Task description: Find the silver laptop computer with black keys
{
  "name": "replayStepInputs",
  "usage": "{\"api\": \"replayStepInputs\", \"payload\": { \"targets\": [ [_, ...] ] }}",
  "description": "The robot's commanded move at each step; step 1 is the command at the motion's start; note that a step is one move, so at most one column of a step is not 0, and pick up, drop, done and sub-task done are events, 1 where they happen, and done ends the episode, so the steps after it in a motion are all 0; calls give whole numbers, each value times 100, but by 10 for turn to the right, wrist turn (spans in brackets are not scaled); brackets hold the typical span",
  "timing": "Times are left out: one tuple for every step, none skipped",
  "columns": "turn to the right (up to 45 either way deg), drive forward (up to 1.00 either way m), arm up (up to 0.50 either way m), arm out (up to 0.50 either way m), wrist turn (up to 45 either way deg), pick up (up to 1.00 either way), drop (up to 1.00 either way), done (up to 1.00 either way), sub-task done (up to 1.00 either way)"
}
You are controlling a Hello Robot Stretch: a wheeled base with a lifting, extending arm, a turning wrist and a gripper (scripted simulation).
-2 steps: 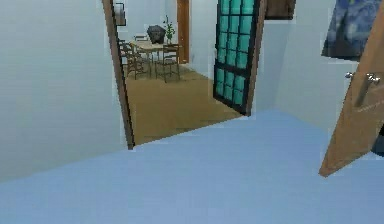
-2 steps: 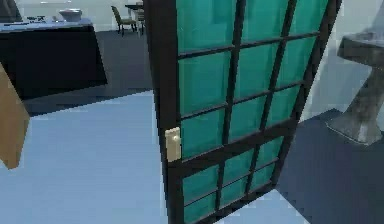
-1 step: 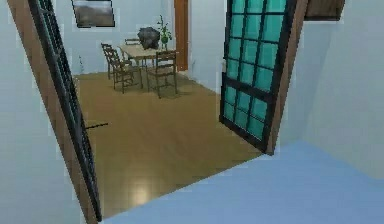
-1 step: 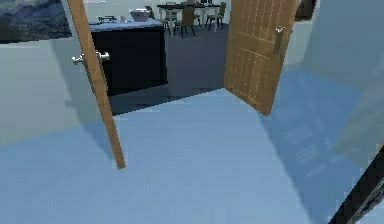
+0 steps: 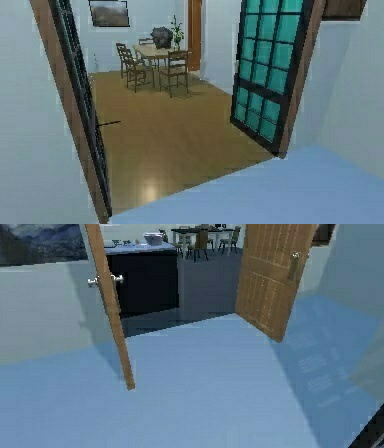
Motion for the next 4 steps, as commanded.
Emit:
{"api": "replayStepInputs", "payload": {
  "targets": [
    [0,95,0,0,0,0,0,0,0],
    [-180,0,0,0,0,0,0,0,0],
    [0,5,0,0,0,0,0,0,0],
    [30,0,0,0,0,0,0,0,0]
  ]
}}
